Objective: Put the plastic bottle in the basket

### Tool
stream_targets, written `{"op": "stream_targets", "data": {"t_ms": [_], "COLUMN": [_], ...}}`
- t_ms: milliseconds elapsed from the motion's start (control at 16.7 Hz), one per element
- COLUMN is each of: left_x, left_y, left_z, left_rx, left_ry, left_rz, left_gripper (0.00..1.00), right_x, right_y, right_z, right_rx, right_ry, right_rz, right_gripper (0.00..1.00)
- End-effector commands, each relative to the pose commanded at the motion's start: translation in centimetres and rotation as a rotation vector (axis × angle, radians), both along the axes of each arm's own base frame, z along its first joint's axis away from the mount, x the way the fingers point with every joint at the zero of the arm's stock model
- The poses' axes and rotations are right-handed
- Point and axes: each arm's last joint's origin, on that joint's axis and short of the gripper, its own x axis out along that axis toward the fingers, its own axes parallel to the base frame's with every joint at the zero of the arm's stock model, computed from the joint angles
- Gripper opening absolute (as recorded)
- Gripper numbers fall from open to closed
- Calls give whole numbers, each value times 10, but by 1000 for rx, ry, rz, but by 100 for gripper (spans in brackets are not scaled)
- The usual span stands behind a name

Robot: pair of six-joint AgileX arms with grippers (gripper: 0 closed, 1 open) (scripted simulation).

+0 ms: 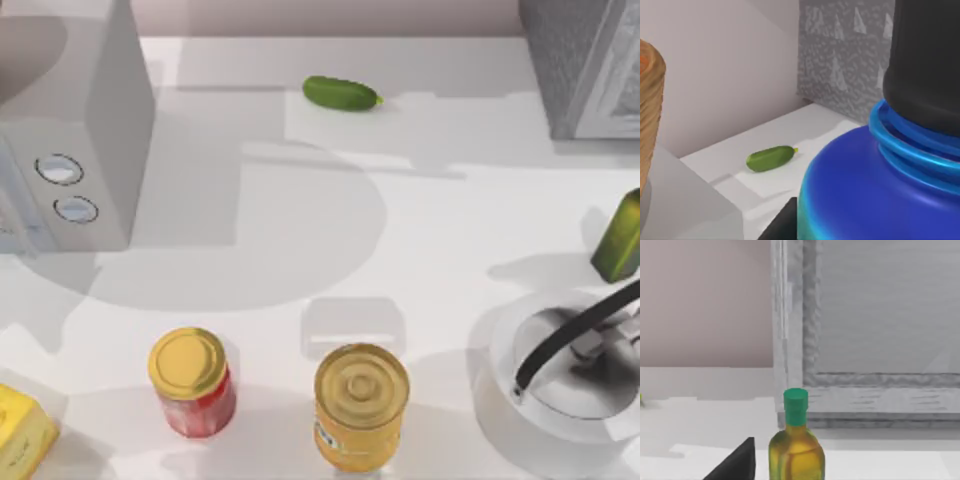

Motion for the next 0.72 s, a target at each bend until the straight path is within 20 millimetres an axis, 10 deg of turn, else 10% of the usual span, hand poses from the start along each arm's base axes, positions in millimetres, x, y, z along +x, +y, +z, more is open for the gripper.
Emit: {"op": "stream_targets", "data": {"t_ms": [720], "left_x": [111], "left_y": [102], "left_z": [144], "left_rx": [22], "left_ry": [-48], "left_rz": [32], "left_gripper": [0], "right_x": [0], "right_y": [0], "right_z": [0], "right_rx": [0], "right_ry": [0], "right_rz": [0], "right_gripper": [100]}}
